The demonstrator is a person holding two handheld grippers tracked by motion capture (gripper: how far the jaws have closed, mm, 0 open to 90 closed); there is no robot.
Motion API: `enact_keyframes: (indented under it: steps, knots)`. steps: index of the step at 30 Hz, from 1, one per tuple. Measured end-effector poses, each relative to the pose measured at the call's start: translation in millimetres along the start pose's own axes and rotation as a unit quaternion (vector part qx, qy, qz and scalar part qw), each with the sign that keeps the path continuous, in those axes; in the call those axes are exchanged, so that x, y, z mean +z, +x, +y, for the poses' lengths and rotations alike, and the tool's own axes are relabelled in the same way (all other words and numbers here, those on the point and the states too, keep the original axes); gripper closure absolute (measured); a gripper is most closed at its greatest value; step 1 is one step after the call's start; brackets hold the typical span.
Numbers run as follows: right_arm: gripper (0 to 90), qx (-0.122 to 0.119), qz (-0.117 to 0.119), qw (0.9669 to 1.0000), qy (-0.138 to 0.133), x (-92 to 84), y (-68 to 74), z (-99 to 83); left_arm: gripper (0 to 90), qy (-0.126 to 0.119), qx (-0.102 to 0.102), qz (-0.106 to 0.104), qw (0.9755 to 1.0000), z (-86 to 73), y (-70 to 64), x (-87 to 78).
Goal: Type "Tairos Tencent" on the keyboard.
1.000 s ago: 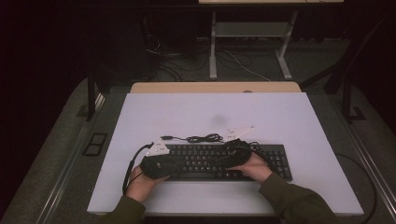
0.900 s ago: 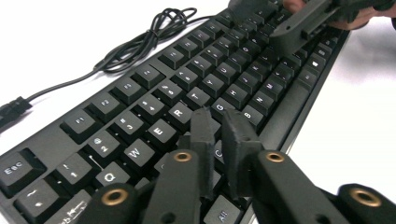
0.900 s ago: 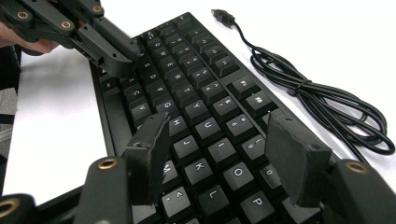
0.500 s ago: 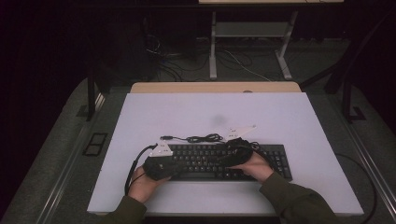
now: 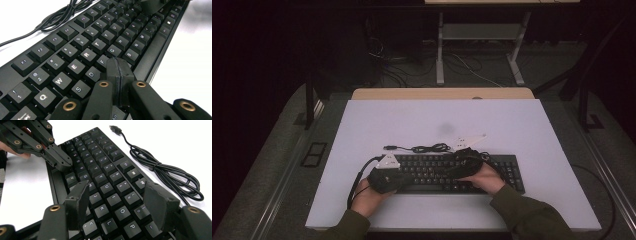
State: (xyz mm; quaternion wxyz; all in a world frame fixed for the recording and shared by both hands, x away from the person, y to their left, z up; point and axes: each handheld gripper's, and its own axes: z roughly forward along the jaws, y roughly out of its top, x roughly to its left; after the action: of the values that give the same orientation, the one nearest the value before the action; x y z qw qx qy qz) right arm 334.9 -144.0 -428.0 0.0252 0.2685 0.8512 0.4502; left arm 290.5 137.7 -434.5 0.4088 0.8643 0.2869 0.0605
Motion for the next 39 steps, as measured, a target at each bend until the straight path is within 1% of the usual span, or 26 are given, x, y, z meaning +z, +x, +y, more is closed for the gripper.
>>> enact_keyframes:
  steps: [3,6,7,9,10,16,17,20,21,22,26,27,28,32,33,35,39]
  knots:
    - [36.6,-0.001,-0.001,1.0,0.001,0.2,-0.1,-0.2,88.5,-0.003,-0.004,0.0,1.0,-0.2,-0.2,0.8]
    - [36.0,-0.001,-0.002,1.0,0.002,0.2,0.0,-0.3,88.5,0.006,0.003,0.0,1.0,-0.3,0.2,0.9]
    - [35.8,-0.001,-0.002,1.0,0.001,0.0,-0.1,-0.2,88.6,0.003,0.0,0.003,1.0,-0.6,-0.8,2.4]
    - [35.5,0.0,-0.004,1.0,0.001,-0.2,-0.5,-0.3,88.6,0.009,0.008,0.002,0.9999,-0.5,-0.3,1.7]
    - [35.4,0.0,-0.004,1.0,0.001,-0.3,-0.7,-0.4,88.6,0.006,0.004,0.002,1.0,-0.6,-0.5,2.2]
    - [34.0,0.002,-0.006,1.0,0.0,-0.7,-1.4,-0.3,88.6,0.005,0.005,0.002,1.0,-0.3,-0.3,1.5]
    - [33.5,0.002,-0.005,1.0,0.0,-0.8,-1.4,-0.3,88.6,0.003,0.001,0.002,1.0,-0.2,-0.8,1.7]
    - [30.6,0.003,-0.008,1.0,-0.001,-0.7,-1.3,-0.4,88.5,-0.004,-0.001,0.001,1.0,0.4,-1.0,0.3]
    - [29.4,0.004,-0.008,1.0,-0.001,-0.7,-1.3,-0.4,88.5,-0.003,0.0,0.003,1.0,0.7,-1.0,-0.2]
    - [28.5,0.005,-0.008,0.9999,-0.003,-0.7,-1.4,-0.4,88.5,0.001,0.005,0.002,1.0,0.7,-0.1,-1.1]
    - [24.8,0.009,-0.007,0.9999,0.0,-0.9,-1.5,-0.7,88.5,0.001,0.007,0.001,1.0,1.1,0.1,-1.3]
    - [24.1,0.009,-0.007,0.9999,0.0,-0.9,-1.4,-0.8,88.5,-0.006,0.0,0.002,1.0,1.3,-1.0,-0.7]
    - [23.5,0.009,-0.008,0.9999,0.0,-0.9,-1.4,-0.9,88.5,-0.005,0.001,0.002,1.0,1.6,-0.9,-1.0]
    - [22.1,0.008,-0.008,0.9999,0.0,-1.9,-1.7,-1.1,88.5,-0.01,0.002,0.003,0.9999,2.7,0.3,-3.0]
    - [22.0,0.01,-0.009,0.9999,0.0,-2.3,-1.3,-1.0,88.5,-0.008,0.003,0.004,1.0,3.2,0.9,-3.9]
    - [21.5,0.01,-0.01,0.9999,-0.002,-3.0,-1.4,-1.3,88.5,-0.014,-0.001,0.005,0.9999,3.4,1.3,-4.0]
    - [20.8,0.01,-0.018,0.9998,0.001,-4.0,-1.3,-2.3,88.6,-0.013,-0.003,0.008,0.9999,4.6,3.5,-5.4]
